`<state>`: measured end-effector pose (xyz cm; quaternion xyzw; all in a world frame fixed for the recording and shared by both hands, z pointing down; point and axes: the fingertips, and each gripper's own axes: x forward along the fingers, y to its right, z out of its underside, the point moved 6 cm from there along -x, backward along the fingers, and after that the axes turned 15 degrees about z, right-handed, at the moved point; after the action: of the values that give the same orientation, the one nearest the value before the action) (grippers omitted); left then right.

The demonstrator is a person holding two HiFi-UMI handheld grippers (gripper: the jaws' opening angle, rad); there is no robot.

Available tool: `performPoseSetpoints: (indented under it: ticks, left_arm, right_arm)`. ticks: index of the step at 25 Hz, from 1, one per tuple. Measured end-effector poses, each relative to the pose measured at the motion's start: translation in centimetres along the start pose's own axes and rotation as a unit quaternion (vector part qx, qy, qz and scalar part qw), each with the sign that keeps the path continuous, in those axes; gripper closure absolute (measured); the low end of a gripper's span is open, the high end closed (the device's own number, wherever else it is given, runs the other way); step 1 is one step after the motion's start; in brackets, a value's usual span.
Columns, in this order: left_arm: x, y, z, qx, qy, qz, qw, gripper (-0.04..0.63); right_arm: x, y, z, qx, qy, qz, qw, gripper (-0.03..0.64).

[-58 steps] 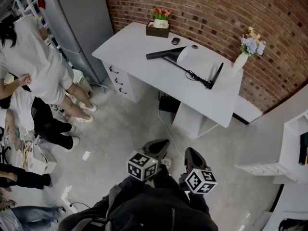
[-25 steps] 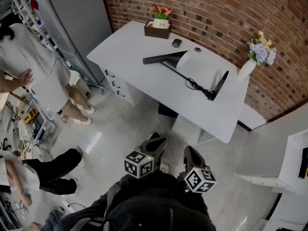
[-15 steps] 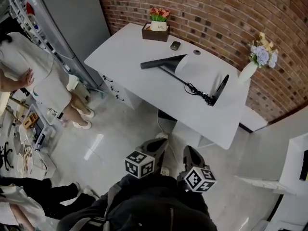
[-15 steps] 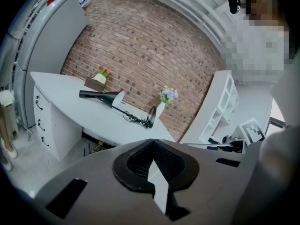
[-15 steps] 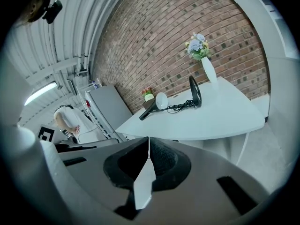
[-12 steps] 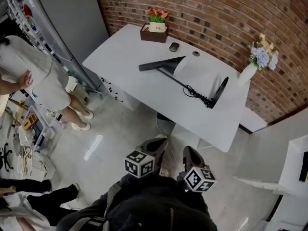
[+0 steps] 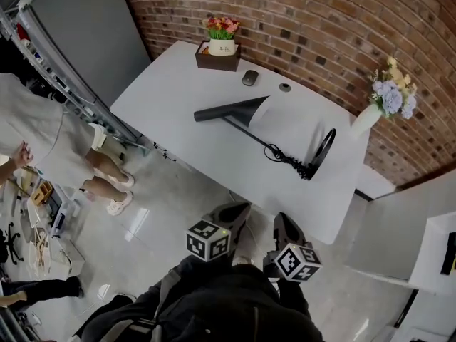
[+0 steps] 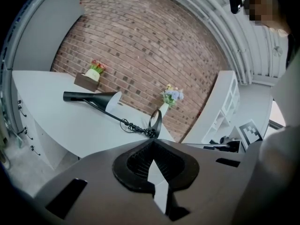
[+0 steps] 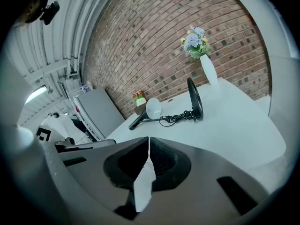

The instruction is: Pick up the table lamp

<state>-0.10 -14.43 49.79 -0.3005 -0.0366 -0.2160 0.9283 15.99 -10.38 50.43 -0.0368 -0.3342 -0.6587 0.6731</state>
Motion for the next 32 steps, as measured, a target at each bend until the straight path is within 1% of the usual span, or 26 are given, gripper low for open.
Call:
performPoseSetpoints:
  ticks: [6,16,21,26,32]
  left_arm:
    - [2.0,-3.6,-3.0,-0.003,-0.004,0.004,1.0,0.589]
    - [5.0,-8.7,-7.2,-0.003,-0.013,0.027,0.9995,0.588]
    - [5.8,-11.5,-9.3,-0.012,-0.004,0.037,0.9992,0.589]
    - [6.4,-14.1,-11.5,-0.025,0.009,0.053,0.9982,0.588]
    - [7.0,-16.7,-13.6,-0.02,0.005,0.072,0.9972,0.588]
  right_arm:
    - [3.8,0.0,-2.7,0.007,0.002,0.016,1.0,0.604]
    - [9.0,-0.5,-5.8,0.02,0.009,0.042,0.999,0.604]
    - [11.2,-1.0,-7.4,0.024,0.026,0.073,0.997,0.604]
    - [13.3,-1.6,-9.0,0.027,0.041,0.087,0.995,0.604]
    - [15.5,-2.7,-10.2,0.033,0.061,0.101,0.992,0.604]
